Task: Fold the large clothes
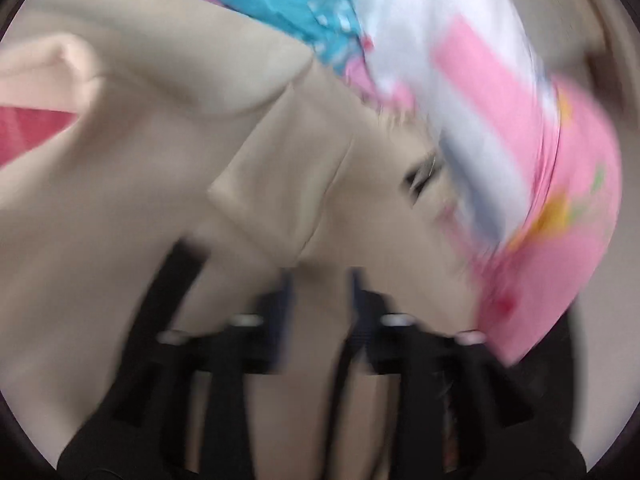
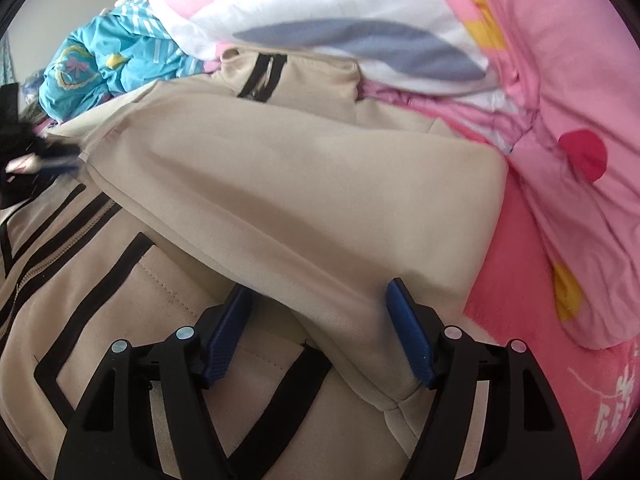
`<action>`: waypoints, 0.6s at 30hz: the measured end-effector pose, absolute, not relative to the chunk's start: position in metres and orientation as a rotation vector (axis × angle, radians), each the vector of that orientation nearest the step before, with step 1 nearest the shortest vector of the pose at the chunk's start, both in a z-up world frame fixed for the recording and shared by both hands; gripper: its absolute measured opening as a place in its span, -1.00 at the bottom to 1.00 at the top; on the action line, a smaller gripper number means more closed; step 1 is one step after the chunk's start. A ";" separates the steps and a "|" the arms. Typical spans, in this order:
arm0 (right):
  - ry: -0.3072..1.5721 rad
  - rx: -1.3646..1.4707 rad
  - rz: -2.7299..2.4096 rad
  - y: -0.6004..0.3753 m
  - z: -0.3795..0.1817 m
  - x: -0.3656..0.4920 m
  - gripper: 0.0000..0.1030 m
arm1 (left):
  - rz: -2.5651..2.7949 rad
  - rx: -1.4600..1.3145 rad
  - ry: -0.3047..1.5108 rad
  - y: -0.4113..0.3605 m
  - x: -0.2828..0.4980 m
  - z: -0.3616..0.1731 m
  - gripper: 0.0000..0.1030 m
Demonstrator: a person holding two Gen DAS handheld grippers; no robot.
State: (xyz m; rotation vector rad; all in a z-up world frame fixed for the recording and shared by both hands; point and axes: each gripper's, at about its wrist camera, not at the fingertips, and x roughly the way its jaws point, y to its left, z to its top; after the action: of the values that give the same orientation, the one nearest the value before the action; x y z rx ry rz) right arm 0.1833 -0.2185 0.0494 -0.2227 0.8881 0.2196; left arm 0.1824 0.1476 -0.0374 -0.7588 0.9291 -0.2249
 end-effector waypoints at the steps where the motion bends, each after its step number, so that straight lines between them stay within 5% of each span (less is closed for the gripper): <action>1: 0.879 -0.237 0.209 -0.216 0.050 0.181 0.32 | -0.257 -0.717 0.919 0.143 0.180 -0.036 -0.32; 9: 0.989 -0.370 0.137 -0.200 0.054 0.188 0.33 | -0.318 -0.695 0.801 0.148 0.166 -0.058 -0.59; 18: 0.987 -0.020 0.138 -0.168 0.118 0.236 0.33 | -0.305 -0.666 0.798 0.145 0.166 -0.058 -0.60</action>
State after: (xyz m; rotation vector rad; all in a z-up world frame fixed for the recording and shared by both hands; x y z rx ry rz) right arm 0.2364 -0.1684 0.1183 -0.0201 0.9870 0.1381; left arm 0.1664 0.1452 -0.0584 -0.6659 0.7977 -0.3052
